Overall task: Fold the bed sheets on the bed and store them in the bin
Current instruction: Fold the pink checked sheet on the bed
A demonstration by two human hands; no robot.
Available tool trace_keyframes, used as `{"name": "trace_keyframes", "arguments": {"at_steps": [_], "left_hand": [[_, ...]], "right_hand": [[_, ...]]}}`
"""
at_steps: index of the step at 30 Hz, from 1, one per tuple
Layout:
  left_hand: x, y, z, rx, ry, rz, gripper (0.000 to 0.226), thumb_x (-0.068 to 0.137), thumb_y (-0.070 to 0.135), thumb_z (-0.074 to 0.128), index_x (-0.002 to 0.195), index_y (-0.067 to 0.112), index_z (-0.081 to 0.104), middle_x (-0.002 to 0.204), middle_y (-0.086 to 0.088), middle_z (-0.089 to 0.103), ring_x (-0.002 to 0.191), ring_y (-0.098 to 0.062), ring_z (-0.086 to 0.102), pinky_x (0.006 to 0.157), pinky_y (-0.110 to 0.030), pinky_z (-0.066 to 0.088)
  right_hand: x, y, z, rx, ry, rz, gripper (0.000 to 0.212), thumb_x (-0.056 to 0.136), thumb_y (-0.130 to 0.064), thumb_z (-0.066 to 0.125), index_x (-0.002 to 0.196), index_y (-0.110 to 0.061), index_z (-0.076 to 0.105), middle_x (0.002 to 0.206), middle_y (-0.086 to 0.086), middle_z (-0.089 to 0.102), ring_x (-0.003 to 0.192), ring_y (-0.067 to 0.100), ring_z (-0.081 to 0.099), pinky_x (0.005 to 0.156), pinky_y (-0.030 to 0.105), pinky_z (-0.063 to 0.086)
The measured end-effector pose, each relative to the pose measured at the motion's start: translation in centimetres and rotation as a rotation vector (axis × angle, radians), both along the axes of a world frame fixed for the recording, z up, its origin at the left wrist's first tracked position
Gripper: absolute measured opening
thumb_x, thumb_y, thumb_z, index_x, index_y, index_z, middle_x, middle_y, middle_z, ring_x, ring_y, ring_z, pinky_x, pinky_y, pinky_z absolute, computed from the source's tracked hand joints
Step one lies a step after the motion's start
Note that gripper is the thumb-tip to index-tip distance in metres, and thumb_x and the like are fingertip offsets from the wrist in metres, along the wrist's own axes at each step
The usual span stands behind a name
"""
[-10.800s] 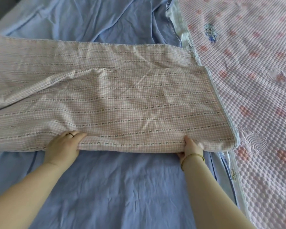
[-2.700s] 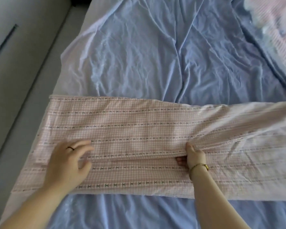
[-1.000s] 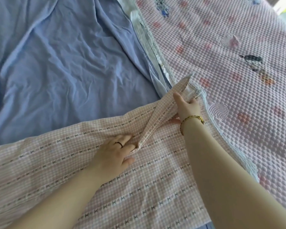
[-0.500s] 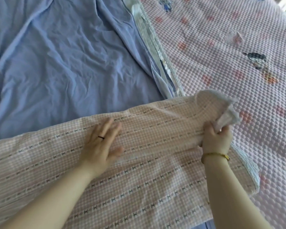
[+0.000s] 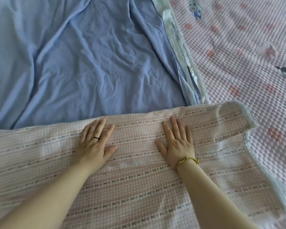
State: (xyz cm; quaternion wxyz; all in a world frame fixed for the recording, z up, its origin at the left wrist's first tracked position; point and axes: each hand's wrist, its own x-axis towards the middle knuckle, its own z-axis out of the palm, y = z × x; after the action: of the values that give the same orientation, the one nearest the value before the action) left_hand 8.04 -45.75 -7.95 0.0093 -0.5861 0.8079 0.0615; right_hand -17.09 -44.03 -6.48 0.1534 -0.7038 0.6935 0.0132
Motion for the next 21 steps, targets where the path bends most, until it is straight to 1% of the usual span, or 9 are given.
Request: {"name": "trace_keyframes", "arguments": {"at_steps": [2, 6, 8, 9, 11, 14, 16, 18, 21], "left_hand": [[1.0, 0.5, 0.1, 0.027, 0.002, 0.044, 0.065, 0.094, 0.056, 0.005, 0.13, 0.013, 0.038, 0.128, -0.024, 0.053, 0.123, -0.027, 0.031, 0.112, -0.024, -0.006], [4.2, 2.0, 0.5, 0.088, -0.037, 0.154, 0.068, 0.094, 0.056, 0.006, 0.13, 0.011, 0.042, 0.131, -0.022, 0.052, 0.125, -0.027, 0.033, 0.112, -0.027, -0.004], [6.3, 3.1, 1.1, 0.079, 0.0, 0.334, 0.08, 0.087, 0.064, 0.009, 0.138, 0.011, 0.041, 0.142, -0.02, 0.039, 0.133, -0.03, 0.029, 0.111, -0.028, -0.004], [7.8, 3.9, 1.3, 0.036, 0.01, 0.433, 0.086, 0.079, 0.067, 0.008, 0.143, 0.015, 0.034, 0.15, -0.017, 0.027, 0.139, -0.029, 0.02, 0.11, -0.028, -0.007], [11.0, 5.5, 1.7, 0.043, 0.001, 0.577, 0.089, 0.072, 0.068, 0.007, 0.147, 0.023, 0.016, 0.156, -0.007, 0.005, 0.144, -0.023, 0.001, 0.109, -0.028, -0.012], [15.3, 7.0, 2.1, 0.127, -0.025, 0.723, 0.07, 0.091, 0.057, 0.03, 0.148, 0.026, 0.004, 0.156, -0.002, -0.009, 0.144, -0.02, -0.006, 0.114, -0.034, -0.006], [18.1, 7.7, 2.0, 0.143, 0.0, 0.797, 0.068, 0.093, 0.051, 0.034, 0.148, 0.026, 0.002, 0.156, -0.002, -0.011, 0.144, -0.021, -0.007, 0.114, -0.036, -0.005], [20.2, 7.5, 2.2, 0.149, 0.03, 0.836, 0.067, 0.094, 0.049, 0.032, 0.148, 0.024, 0.002, 0.156, -0.003, -0.01, 0.144, -0.021, -0.008, 0.114, -0.036, -0.006], [26.2, 8.0, 2.1, 0.121, 0.071, 0.928, 0.061, 0.097, 0.043, 0.03, 0.149, 0.021, 0.008, 0.157, -0.007, -0.002, 0.144, -0.021, -0.005, 0.114, -0.036, -0.005]], "right_hand": [[-0.4, -0.3, -1.0, 0.029, 0.031, -0.012, 0.091, 0.062, -0.063, -0.016, 0.146, -0.028, -0.011, 0.138, -0.008, -0.033, 0.126, 0.004, -0.031, 0.092, 0.024, -0.038], [0.2, -0.3, -0.5, 0.105, 0.052, -0.033, 0.081, 0.059, -0.064, -0.018, 0.133, -0.03, -0.024, 0.135, -0.012, -0.034, 0.127, 0.003, -0.031, 0.089, 0.021, -0.04], [0.4, -0.3, 0.0, 0.134, 0.079, -0.046, 0.075, 0.065, -0.066, -0.014, 0.131, -0.031, -0.026, 0.14, -0.013, -0.032, 0.134, 0.006, -0.027, 0.092, 0.022, -0.039], [0.5, -0.3, 0.2, 0.142, 0.099, -0.043, 0.072, 0.075, -0.068, -0.006, 0.134, -0.03, -0.025, 0.144, -0.011, -0.03, 0.137, 0.009, -0.025, 0.098, 0.024, -0.035], [1.0, -0.3, 0.7, 0.181, 0.142, -0.052, 0.066, 0.092, -0.058, 0.01, 0.141, -0.028, -0.021, 0.15, -0.007, -0.026, 0.14, 0.012, -0.023, 0.11, 0.031, -0.022], [2.2, -0.2, 2.0, 0.252, 0.162, -0.119, 0.063, 0.095, -0.049, 0.017, 0.145, -0.025, -0.013, 0.153, -0.003, -0.02, 0.142, 0.014, -0.017, 0.115, 0.035, -0.01], [4.1, 0.0, 2.9, 0.247, 0.142, -0.215, 0.061, 0.097, -0.042, 0.024, 0.147, -0.022, -0.004, 0.155, 0.0, -0.012, 0.143, 0.017, -0.011, 0.115, 0.035, -0.006], [6.4, 0.9, 3.8, 0.136, 0.087, -0.332, 0.06, 0.096, -0.031, 0.033, 0.148, -0.015, 0.007, 0.156, 0.004, -0.004, 0.143, 0.019, -0.006, 0.115, 0.033, -0.006], [14.3, 2.4, 4.1, -0.008, -0.011, -0.297, 0.063, 0.093, -0.019, 0.043, 0.148, -0.013, 0.01, 0.156, 0.006, -0.004, 0.144, 0.019, -0.006, 0.113, 0.028, -0.009]]}}
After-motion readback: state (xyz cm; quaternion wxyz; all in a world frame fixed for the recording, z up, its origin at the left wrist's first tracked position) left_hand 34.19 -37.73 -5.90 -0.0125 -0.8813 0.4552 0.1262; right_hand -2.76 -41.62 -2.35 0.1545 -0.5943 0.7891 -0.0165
